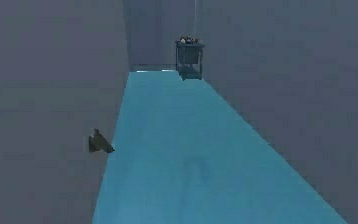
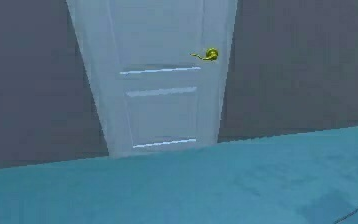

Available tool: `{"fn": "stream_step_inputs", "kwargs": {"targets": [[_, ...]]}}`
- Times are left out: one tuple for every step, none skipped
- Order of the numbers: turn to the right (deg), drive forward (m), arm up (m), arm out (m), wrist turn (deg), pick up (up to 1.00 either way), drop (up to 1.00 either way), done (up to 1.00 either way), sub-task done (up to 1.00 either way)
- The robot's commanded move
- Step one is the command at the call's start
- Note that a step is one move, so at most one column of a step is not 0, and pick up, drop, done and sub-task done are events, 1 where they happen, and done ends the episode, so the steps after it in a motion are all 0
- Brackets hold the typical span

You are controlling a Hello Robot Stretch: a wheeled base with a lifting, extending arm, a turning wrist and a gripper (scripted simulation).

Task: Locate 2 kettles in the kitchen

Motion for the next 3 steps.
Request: {"fn": "stream_step_inputs", "kwargs": {"targets": [[0.0,1.00,0.00,0.00,0.0,0.00,0.00,0.00,0.00],[0.0,1.00,0.00,0.00,0.0,0.00,0.00,0.00,0.00],[-3.0,0.00,0.00,0.00,0.0,0.00,0.00,0.00,0.00]]}}
